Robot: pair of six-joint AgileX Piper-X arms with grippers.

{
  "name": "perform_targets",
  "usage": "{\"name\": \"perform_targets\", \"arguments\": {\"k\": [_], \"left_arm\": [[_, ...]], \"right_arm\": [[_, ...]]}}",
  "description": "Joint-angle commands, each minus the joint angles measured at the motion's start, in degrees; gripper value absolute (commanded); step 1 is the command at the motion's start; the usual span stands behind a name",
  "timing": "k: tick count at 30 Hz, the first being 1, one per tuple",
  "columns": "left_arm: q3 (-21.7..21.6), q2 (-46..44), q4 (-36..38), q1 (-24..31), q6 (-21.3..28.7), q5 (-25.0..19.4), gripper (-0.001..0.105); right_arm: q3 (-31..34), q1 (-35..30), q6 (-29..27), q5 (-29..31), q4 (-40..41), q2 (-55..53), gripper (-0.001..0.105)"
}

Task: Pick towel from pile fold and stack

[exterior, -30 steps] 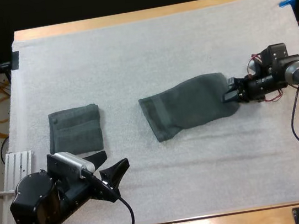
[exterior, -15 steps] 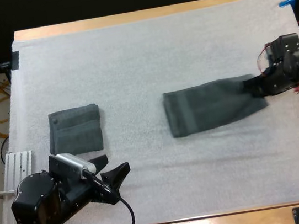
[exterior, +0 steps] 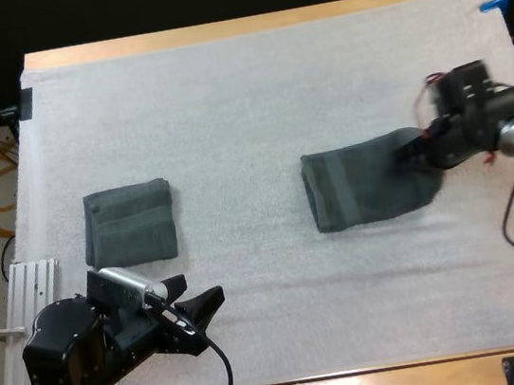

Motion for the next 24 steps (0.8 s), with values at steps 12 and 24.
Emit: {"name": "perform_targets", "arguments": {"k": [12, 24], "left_arm": [[-0.44, -0.09, -0.06, -0.02, -0.54, 2.97, 0.063], [-0.44, -0.09, -0.06, -0.02, -0.43, 2.54, 0.063]], "right_arm": [[-0.2, 11.09, 13.22, -8.92, -10.24, 7.44, 0.0], [-0.2, 11.29, 15.27, -14.63, -14.46, 8.45, 0.0]]}}
